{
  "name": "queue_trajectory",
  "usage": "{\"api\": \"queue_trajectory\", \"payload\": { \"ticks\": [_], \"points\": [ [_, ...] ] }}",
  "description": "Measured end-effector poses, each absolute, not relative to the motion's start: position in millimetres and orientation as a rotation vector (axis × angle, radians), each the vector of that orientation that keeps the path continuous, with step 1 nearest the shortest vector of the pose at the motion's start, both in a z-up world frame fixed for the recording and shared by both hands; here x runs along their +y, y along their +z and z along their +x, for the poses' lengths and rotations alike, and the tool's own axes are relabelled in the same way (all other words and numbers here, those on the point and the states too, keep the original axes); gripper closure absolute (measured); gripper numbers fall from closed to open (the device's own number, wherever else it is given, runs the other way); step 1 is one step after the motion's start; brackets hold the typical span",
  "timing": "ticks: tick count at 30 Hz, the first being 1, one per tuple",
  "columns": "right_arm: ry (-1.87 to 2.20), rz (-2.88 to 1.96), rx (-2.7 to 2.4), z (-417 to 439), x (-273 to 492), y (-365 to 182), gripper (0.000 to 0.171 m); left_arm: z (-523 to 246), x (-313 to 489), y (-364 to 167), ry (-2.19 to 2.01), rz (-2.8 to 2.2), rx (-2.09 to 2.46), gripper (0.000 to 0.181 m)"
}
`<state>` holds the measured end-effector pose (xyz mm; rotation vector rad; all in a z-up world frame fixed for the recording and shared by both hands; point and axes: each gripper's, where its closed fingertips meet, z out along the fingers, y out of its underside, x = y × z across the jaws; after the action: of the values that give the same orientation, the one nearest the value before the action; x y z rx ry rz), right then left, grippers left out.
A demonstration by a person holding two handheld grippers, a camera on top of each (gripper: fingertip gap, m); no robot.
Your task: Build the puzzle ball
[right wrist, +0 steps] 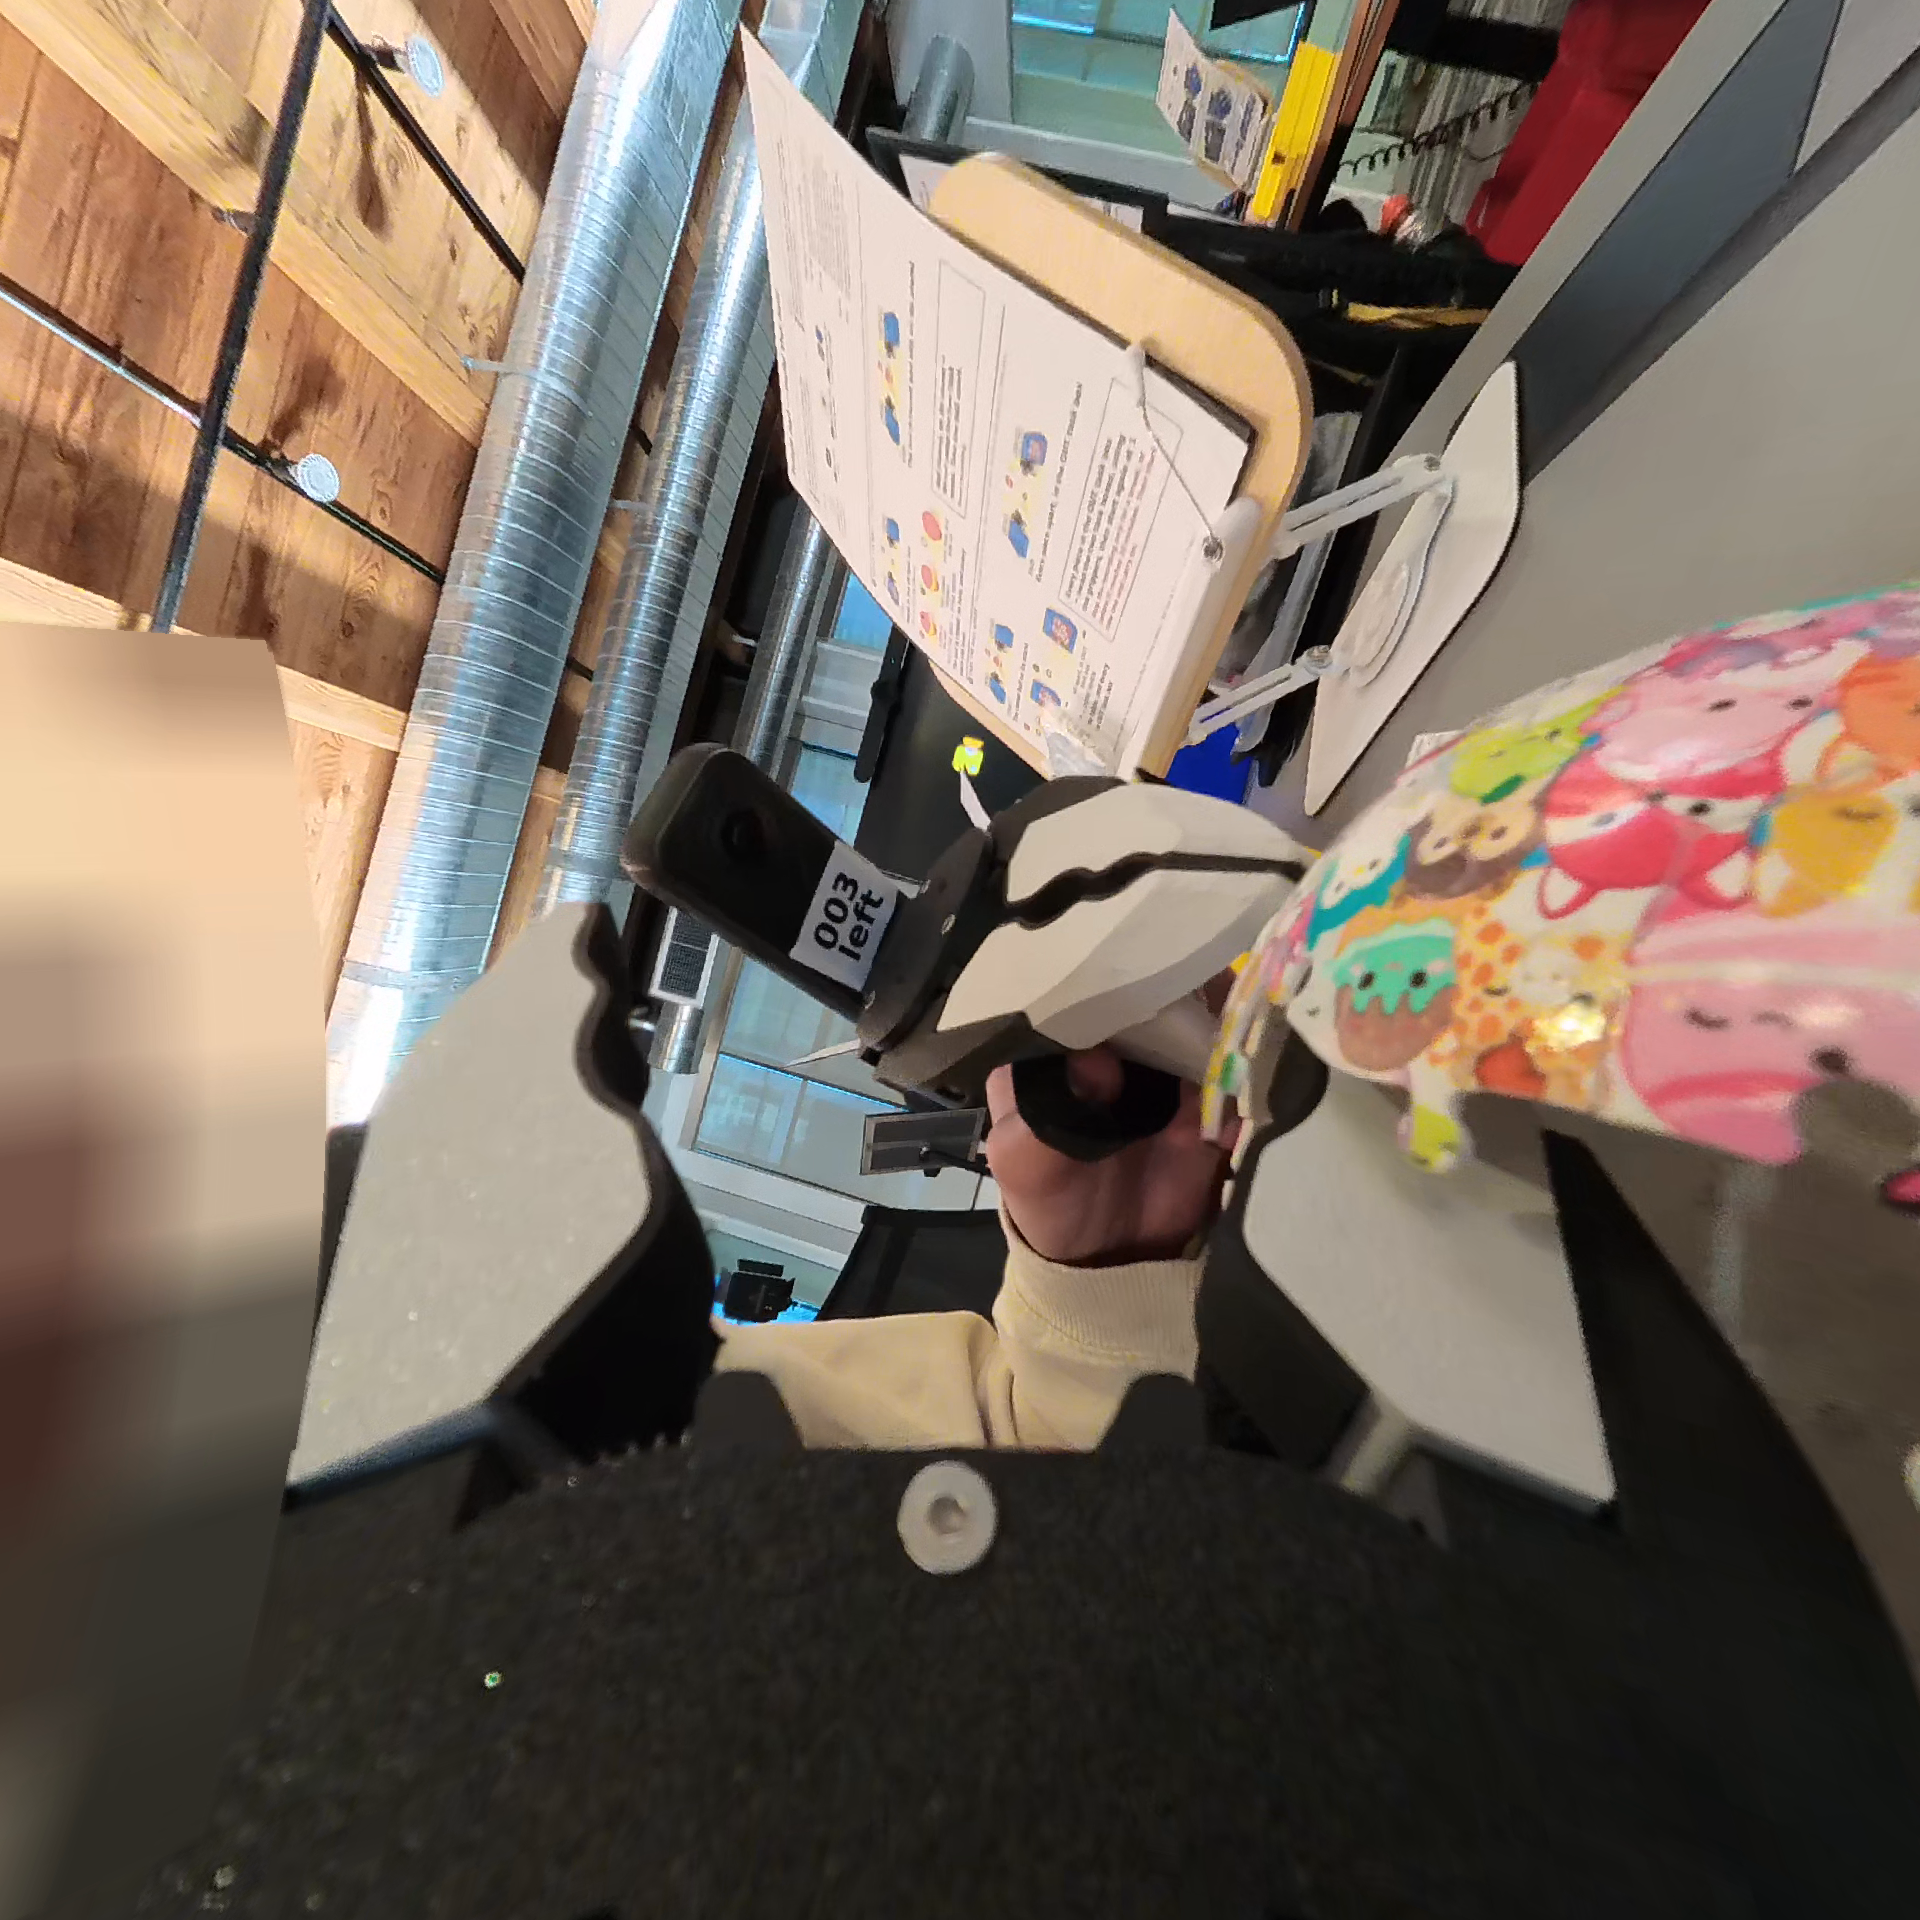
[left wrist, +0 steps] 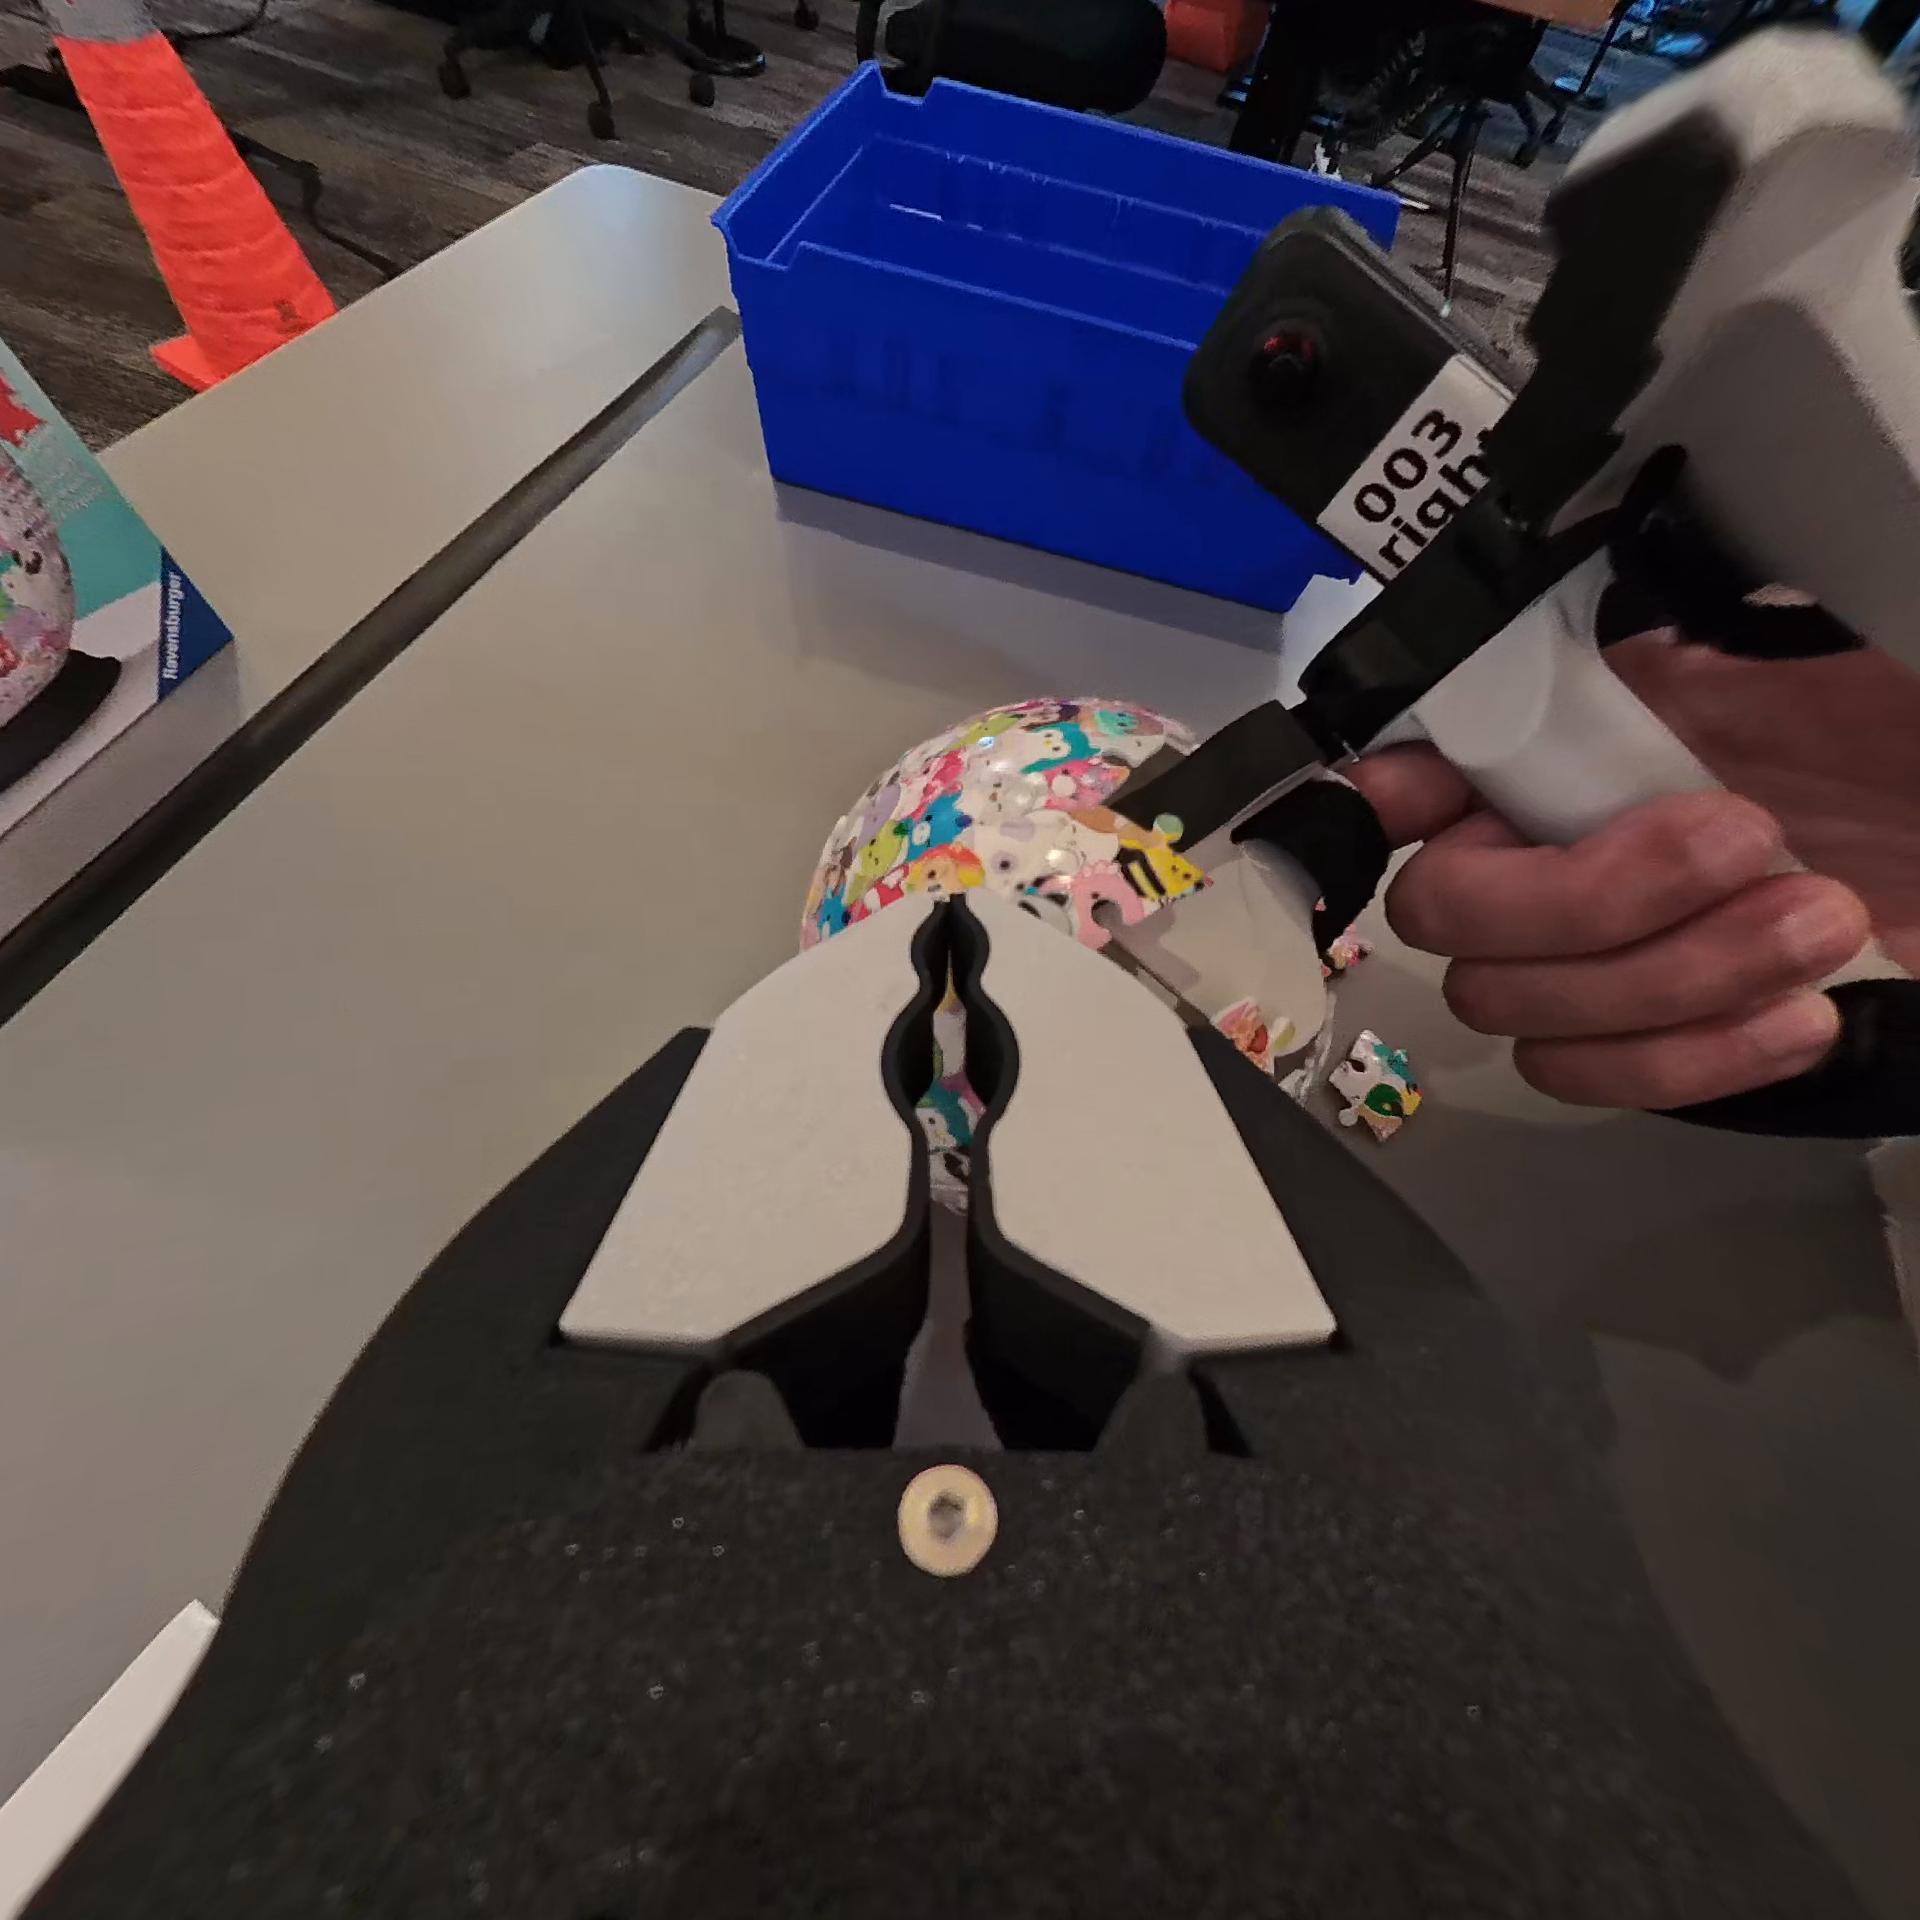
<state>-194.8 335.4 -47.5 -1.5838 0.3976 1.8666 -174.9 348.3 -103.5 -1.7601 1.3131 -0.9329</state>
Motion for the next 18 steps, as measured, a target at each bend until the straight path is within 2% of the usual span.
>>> {"api": "queue_trajectory", "payload": {
  "ticks": [5, 10, 18],
  "points": [
    [1.895, -1.549, 0.442, -191, 336, -50, 0.068, -178, 350, -94, -0.961, -1.736, 1.272, 0.181],
    [1.900, -1.549, 0.441, -190, 335, -50, 0.071, -186, 354, -83, -1.042, -1.736, 1.229, 0.181],
    [1.905, -1.552, 0.435, -191, 335, -50, 0.069, -179, 343, -98, -1.002, -1.771, 1.327, 0.181]
  ]
}}
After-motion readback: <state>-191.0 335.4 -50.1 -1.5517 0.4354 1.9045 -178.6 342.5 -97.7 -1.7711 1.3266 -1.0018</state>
